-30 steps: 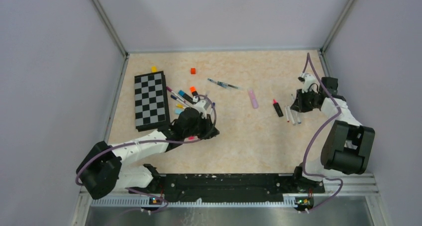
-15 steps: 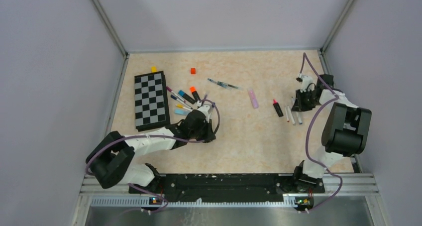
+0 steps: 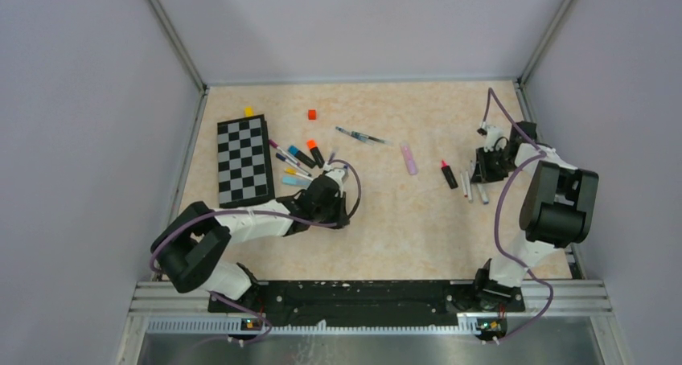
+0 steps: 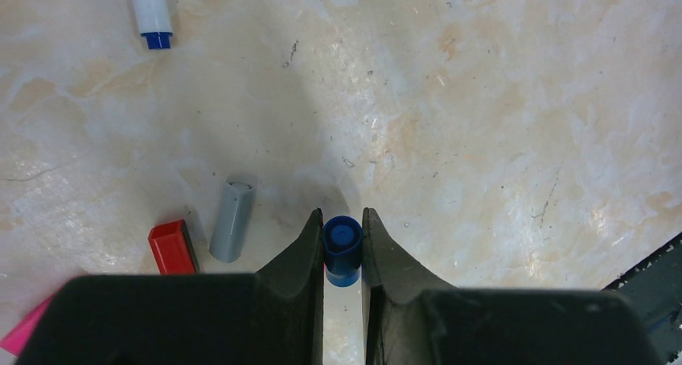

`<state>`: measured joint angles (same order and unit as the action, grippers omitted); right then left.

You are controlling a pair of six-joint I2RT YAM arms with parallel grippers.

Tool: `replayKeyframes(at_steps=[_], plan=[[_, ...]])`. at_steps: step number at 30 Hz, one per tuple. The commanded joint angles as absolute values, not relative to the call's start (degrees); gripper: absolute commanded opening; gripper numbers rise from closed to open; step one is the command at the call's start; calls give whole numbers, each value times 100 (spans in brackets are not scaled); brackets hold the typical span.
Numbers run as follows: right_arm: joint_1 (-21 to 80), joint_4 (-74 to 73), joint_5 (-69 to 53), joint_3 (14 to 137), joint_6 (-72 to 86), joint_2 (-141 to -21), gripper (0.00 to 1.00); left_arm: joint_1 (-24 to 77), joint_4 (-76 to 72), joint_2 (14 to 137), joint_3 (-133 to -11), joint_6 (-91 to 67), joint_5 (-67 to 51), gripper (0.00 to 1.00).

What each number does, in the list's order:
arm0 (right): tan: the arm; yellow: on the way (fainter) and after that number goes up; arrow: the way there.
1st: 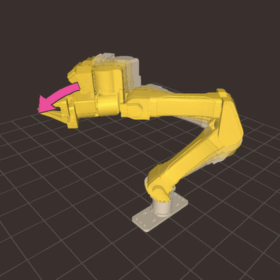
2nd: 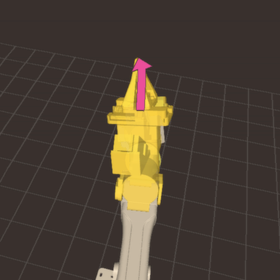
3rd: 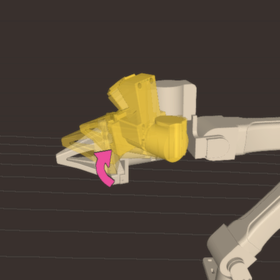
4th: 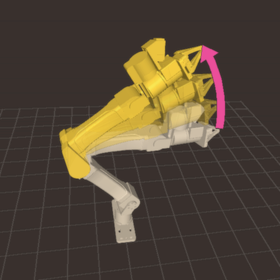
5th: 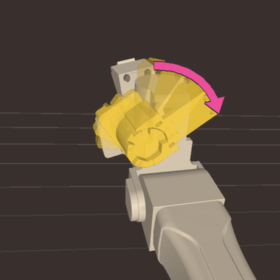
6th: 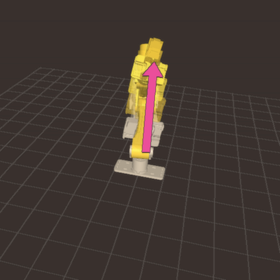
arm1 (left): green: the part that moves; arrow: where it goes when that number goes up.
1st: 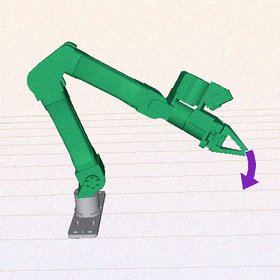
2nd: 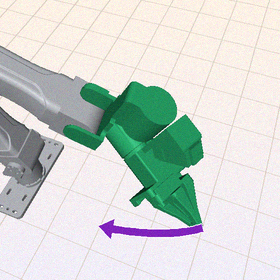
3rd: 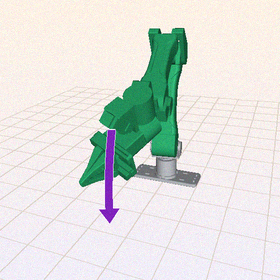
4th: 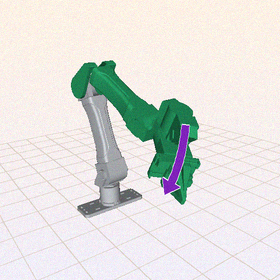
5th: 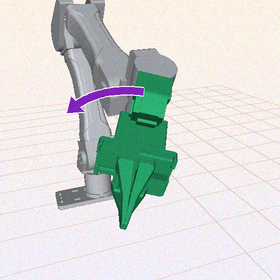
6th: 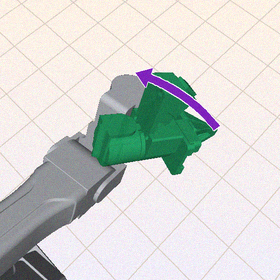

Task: Open the pen caps
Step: Place the pen cap at the center of the board.

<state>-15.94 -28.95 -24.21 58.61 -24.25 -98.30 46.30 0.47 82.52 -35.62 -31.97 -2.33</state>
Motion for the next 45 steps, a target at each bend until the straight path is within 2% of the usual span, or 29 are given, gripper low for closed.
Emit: replayKeyframes(at_steps=[1,6,20,24,35,37,39,45], plan=[[-1673,-2925,-2382,6081,-2400,-9900,18,4663,212,8402,-3841,-3018,-53,15],[-1685,-2947,-2403,6085,-2391,-9914,22,4664,312,8476,-3891,-2981,-53,22],[-1796,-3031,-2614,6089,-2391,-9797,29,4696,485,8297,-3968,-2973,198,33],[-1881,-3076,-2782,6058,-2410,-9671,31,4702,619,8146,-4021,-2954,251,41],[-1990,-3213,-3199,5961,-2619,-9242,33,4707,655,7249,-4080,-2506,648,45],[-1994,-3236,-3251,5925,-2667,-9070,33,4694,633,7097,-4079,-2338,979,49],[-1995,-3239,-3296,5886,-2706,-8917,34,4687,542,7029,-4088,-2002,1168,57],[-1995,-3398,-4003,5811,-2800,-8388,35,4402,340,7131,-4339,-1313,1417,97]])
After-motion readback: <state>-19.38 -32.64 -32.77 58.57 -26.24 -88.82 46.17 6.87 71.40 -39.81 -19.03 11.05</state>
